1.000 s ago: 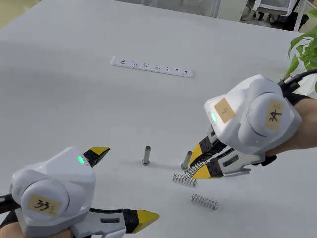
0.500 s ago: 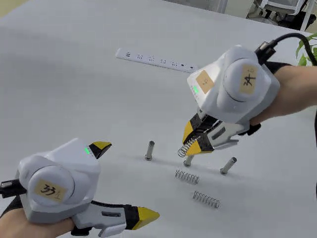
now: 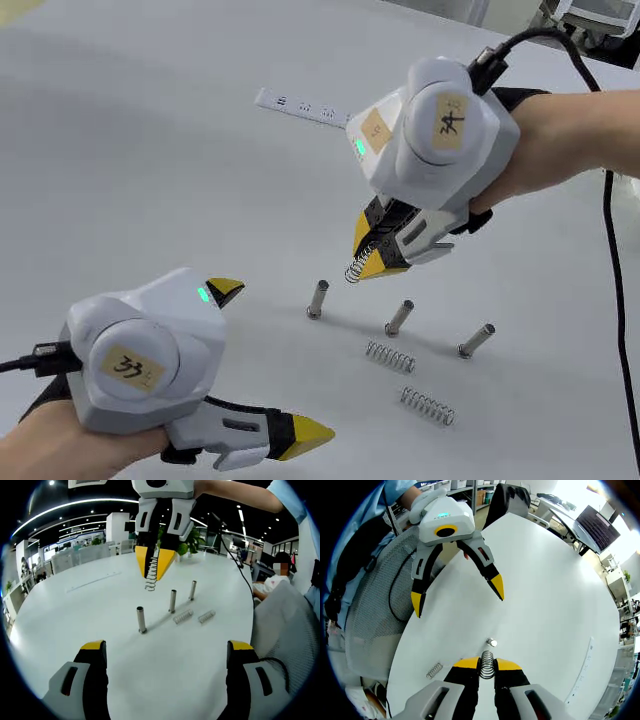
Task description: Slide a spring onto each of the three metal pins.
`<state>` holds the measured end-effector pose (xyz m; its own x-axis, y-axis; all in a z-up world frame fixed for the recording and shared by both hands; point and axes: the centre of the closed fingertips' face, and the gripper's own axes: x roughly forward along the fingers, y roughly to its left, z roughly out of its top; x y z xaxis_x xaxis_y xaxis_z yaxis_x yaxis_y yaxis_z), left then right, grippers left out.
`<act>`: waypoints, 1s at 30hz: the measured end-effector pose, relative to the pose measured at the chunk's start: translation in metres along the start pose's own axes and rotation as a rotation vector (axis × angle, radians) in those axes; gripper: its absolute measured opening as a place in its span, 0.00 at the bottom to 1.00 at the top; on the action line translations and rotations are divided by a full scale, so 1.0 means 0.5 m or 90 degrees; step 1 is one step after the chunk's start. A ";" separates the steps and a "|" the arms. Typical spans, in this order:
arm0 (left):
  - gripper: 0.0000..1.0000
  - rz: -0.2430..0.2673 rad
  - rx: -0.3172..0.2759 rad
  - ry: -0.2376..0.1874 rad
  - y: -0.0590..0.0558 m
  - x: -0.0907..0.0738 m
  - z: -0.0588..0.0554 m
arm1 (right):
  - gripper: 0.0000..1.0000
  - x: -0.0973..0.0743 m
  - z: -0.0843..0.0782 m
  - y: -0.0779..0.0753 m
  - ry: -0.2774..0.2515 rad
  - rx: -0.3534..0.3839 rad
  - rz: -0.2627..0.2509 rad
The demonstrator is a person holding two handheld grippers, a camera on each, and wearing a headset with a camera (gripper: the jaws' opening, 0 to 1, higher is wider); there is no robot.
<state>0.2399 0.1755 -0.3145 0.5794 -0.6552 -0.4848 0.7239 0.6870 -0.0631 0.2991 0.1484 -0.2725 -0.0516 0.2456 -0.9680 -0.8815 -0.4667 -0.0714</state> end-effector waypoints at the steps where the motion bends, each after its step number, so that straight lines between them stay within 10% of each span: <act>1: 0.99 -0.001 0.000 0.001 -0.001 0.000 -0.001 | 0.08 0.002 0.003 -0.003 0.001 -0.002 0.002; 30: 0.98 0.003 -0.018 0.000 -0.001 0.001 -0.012 | 0.08 0.048 0.010 -0.018 0.042 -0.032 0.045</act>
<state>0.2378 0.1768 -0.3199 0.5821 -0.6522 -0.4857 0.7106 0.6983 -0.0862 0.3038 0.1627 -0.2937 -0.0801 0.1546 -0.9847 -0.8517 -0.5238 -0.0130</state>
